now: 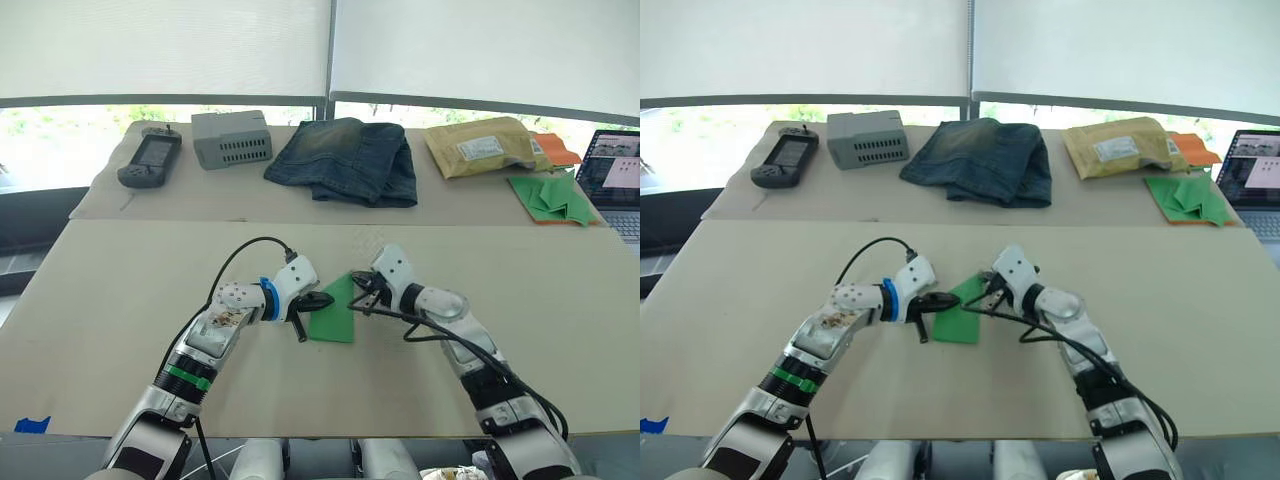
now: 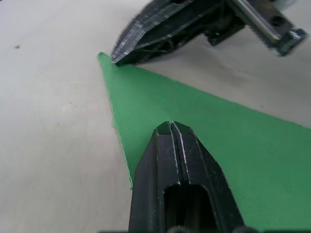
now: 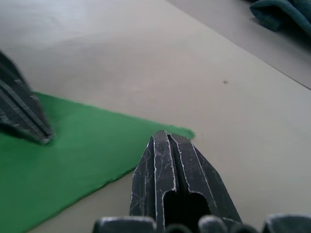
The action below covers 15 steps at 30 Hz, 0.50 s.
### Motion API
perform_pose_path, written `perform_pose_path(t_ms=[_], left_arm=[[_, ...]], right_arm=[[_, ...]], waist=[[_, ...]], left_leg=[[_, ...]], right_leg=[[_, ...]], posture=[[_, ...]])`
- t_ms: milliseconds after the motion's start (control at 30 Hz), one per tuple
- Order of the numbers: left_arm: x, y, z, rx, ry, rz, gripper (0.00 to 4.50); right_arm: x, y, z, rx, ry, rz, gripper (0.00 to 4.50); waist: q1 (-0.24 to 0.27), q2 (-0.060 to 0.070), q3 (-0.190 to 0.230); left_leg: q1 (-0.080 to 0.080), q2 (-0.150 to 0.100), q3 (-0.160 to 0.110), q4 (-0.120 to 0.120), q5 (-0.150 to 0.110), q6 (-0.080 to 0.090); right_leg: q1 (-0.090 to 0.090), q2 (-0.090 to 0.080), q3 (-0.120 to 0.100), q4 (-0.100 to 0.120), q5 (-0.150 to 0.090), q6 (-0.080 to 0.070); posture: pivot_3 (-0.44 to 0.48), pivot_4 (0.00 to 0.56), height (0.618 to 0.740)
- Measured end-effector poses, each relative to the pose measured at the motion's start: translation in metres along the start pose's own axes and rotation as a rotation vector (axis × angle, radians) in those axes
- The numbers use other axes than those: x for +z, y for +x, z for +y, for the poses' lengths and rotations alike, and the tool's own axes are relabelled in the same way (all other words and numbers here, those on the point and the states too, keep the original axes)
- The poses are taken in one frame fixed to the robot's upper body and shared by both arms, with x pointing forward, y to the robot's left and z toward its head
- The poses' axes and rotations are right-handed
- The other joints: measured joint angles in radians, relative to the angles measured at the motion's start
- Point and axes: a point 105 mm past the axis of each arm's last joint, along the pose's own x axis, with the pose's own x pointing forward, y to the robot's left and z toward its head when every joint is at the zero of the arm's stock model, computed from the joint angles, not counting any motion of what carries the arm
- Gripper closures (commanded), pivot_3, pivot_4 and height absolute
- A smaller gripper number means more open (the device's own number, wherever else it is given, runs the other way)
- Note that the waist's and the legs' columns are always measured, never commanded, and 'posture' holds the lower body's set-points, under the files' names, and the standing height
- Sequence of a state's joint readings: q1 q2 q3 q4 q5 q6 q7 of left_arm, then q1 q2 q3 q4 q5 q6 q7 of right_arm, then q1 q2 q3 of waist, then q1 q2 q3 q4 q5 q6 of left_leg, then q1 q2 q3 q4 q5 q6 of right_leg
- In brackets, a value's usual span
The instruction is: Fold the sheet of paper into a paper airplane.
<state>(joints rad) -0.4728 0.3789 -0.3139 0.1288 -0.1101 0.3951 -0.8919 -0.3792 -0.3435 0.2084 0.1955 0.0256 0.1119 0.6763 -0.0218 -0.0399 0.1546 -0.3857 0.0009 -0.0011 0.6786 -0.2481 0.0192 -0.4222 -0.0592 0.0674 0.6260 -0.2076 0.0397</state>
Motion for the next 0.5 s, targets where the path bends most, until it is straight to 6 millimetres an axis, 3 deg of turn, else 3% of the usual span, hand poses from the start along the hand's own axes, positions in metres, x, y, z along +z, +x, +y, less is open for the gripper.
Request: perform_pose_path(t_ms=[500], left_arm=[[0.002,0.004,0.002,-0.024,0.006,-0.001,4.5]], right_arm=[[-0.002,-0.024,0.042,0.208,-0.072,0.02,4.47]], waist=[[0.004,0.0,0.0]], left_leg=[[0.0,0.0,0.0,0.0,0.0,0.0]], right_leg=[[0.0,0.0,0.0,0.0,-0.001,0.002]], posture=[[0.0,0.15,0.728]])
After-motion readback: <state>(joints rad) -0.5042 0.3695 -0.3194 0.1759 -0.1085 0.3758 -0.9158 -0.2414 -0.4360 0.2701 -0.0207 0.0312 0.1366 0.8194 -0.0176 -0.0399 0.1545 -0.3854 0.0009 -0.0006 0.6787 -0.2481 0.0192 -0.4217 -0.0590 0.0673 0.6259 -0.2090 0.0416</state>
